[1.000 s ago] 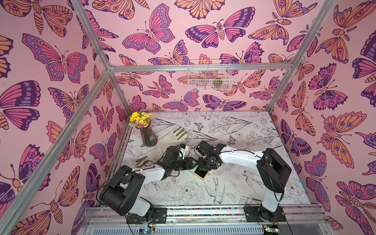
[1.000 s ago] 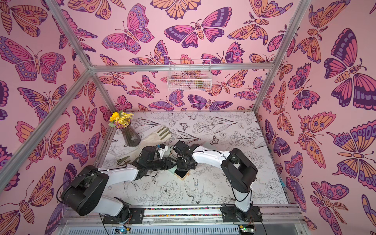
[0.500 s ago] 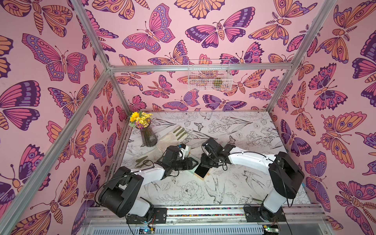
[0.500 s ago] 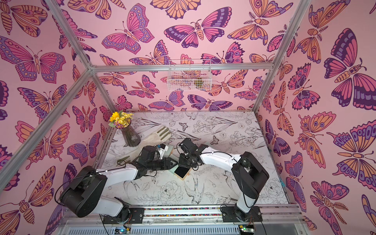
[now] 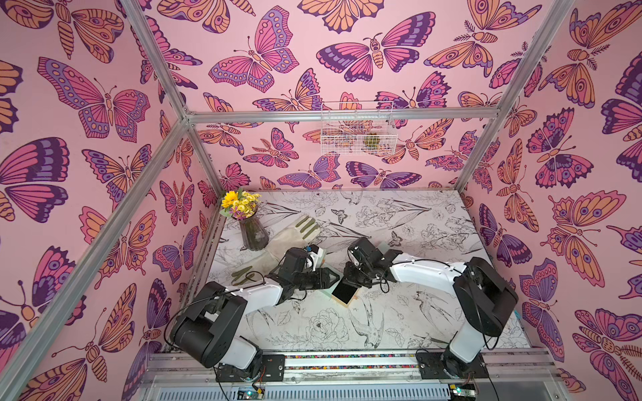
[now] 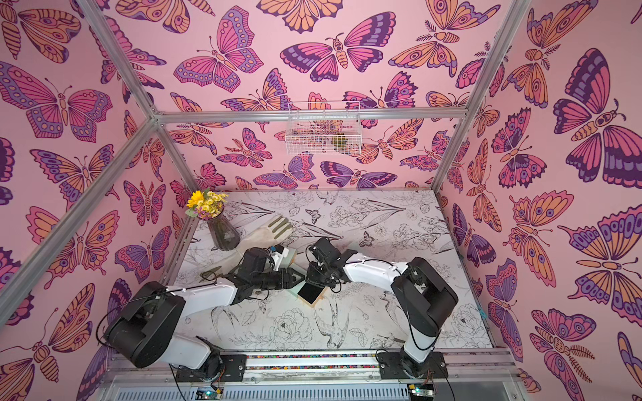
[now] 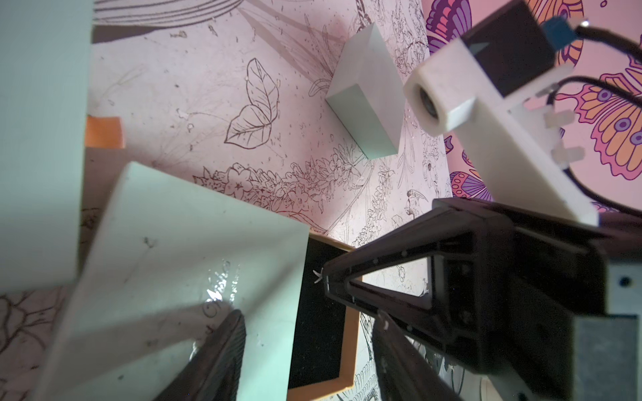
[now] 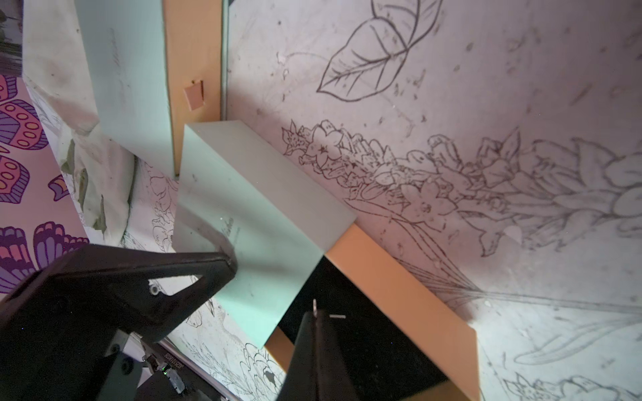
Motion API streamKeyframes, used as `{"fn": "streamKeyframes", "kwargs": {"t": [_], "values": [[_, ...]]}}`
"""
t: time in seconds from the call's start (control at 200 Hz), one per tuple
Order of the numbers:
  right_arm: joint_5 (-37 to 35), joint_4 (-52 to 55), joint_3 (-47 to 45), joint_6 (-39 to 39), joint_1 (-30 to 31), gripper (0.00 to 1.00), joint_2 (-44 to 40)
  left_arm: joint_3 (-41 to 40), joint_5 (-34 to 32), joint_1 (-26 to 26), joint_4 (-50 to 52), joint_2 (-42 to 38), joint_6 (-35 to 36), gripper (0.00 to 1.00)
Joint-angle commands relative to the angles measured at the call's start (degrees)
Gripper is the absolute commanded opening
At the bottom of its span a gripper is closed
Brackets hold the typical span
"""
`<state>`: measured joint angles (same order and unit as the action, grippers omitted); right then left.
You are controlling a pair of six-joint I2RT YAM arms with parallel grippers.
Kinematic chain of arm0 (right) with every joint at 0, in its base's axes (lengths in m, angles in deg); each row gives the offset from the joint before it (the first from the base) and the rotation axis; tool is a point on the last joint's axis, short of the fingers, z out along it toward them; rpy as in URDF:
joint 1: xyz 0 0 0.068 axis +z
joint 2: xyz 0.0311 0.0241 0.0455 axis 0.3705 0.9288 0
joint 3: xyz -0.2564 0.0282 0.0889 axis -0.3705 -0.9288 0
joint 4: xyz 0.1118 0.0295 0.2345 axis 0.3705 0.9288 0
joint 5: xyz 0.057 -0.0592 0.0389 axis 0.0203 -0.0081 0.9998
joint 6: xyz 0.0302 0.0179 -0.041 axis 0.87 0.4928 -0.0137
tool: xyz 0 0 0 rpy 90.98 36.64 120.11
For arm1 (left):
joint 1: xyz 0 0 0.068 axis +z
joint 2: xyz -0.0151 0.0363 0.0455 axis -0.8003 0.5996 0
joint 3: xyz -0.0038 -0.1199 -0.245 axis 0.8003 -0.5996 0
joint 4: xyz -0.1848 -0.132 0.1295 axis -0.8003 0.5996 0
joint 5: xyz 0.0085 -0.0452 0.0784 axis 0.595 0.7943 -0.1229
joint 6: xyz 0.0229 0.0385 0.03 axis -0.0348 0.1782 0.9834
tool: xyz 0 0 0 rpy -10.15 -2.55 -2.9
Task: Place the earrings into the drawer-style jewelry box
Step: Insert the earring into the inner lining.
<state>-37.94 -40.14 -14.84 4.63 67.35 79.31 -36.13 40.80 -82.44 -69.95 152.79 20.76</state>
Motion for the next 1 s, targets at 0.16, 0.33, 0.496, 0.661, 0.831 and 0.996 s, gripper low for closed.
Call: {"fn": "streamKeyframes", "kwargs": {"t": [0.16, 0.33, 0.496, 0.661, 0.831, 0.996], "values": [[-0.9, -0.28, -0.75, 0.64, -0.31, 0.0, 1.91, 1.97, 0.62, -1.04, 1.29, 0.88, 1.75, 0.61], [-1.4, -0.05, -1.1, 0.51, -0.27, 0.0, 1.97, 2.5, 0.67, -1.45, 1.68, 1.24, 2.21, 0.61], [-1.2, 0.08, -1.37, 0.55, -0.31, 0.0, 2.12, 2.33, -0.17, -1.57, 1.57, 2.52, 1.92, 0.61], [-0.93, -0.24, -1.71, 0.7, -0.3, 0.0, 2.07, 2.06, -0.92, -1.55, 2.16, 2.82, 1.73, 0.61], [-1.33, -0.46, -2.53, 0.91, -0.33, 0.0, 2.01, 1.89, -1.62, -1.57, 2.9, 3.24, 1.83, 0.61], [-2.11, -0.07, -2.78, 0.91, -0.32, 0.0, 2.16, 1.71, -2.05, -1.57, 3.47, 3.22, 2.0, 0.61]]}}
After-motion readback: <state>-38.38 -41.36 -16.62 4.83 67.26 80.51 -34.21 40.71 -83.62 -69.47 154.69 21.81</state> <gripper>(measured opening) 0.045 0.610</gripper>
